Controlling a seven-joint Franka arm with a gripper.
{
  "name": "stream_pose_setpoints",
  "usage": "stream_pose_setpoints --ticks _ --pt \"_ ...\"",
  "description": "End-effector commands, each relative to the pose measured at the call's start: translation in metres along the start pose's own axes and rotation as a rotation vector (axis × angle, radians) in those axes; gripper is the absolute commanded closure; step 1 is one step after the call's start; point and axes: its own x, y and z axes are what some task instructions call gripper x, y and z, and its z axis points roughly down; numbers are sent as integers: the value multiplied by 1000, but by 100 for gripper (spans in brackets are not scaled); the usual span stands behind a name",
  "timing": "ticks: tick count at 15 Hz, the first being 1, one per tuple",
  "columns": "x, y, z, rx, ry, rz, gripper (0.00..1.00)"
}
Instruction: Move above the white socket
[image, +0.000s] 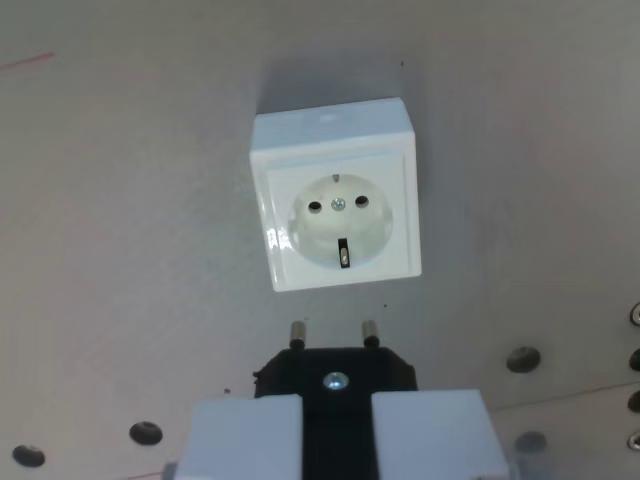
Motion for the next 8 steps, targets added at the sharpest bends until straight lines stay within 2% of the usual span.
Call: stream_pose_setpoints --ticks 1,8 --pt "-5 6 14 -16 115 -85 100" --pt "-8 7 39 -25 123 -110 100"
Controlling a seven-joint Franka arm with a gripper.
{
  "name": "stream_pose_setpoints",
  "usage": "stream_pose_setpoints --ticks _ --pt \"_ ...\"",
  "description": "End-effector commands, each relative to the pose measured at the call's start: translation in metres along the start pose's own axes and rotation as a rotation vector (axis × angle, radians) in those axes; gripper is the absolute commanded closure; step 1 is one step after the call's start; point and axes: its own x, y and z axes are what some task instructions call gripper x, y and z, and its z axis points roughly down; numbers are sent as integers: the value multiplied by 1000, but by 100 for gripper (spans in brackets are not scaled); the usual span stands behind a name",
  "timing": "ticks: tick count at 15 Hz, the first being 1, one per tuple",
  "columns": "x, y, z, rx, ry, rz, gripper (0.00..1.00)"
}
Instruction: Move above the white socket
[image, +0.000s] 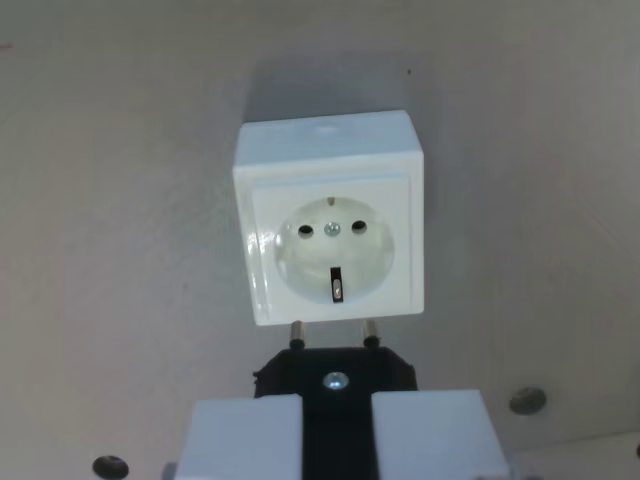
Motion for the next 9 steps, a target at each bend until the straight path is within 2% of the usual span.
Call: stream_pose_setpoints --ticks 1,9 --pt "-5 5 12 -25 120 -74 100" --pt "-9 6 31 -32 128 -86 100"
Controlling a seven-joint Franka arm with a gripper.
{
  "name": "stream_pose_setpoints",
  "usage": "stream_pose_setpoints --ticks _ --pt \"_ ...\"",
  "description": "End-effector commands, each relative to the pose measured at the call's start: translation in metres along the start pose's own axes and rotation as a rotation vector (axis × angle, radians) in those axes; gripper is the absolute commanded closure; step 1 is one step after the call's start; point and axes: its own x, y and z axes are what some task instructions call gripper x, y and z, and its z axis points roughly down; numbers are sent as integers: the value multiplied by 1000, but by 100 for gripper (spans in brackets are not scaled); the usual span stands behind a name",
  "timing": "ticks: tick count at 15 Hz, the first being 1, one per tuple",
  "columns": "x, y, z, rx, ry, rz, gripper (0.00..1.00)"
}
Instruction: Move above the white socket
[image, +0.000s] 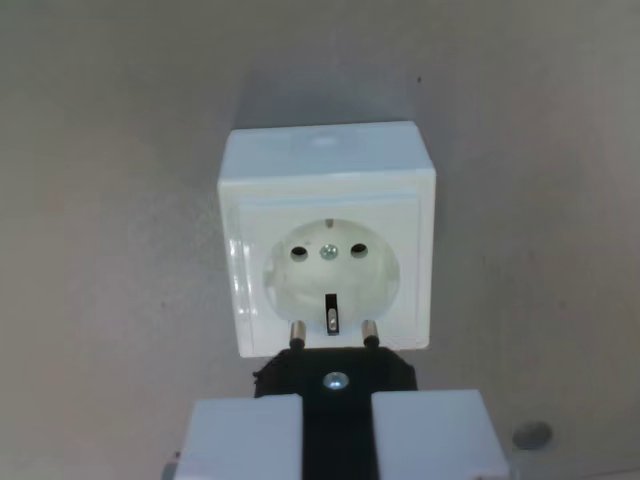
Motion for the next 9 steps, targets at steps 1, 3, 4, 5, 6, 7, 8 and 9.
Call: stream_pose_setpoints --ticks 1,3,4,5,6,7,8,9 --pt "-6 5 10 -33 123 -54 100" --pt "-7 5 13 -32 124 -53 100" --pt "-7 5 14 -31 124 -52 100" --pt "-8 5 15 -31 123 -51 100" --pt "-8 5 16 -31 124 -49 100" --pt "-8 5 17 -31 124 -46 100" --pt "-8 5 18 -31 125 -45 100" --pt "-9 5 19 -31 124 -44 100"
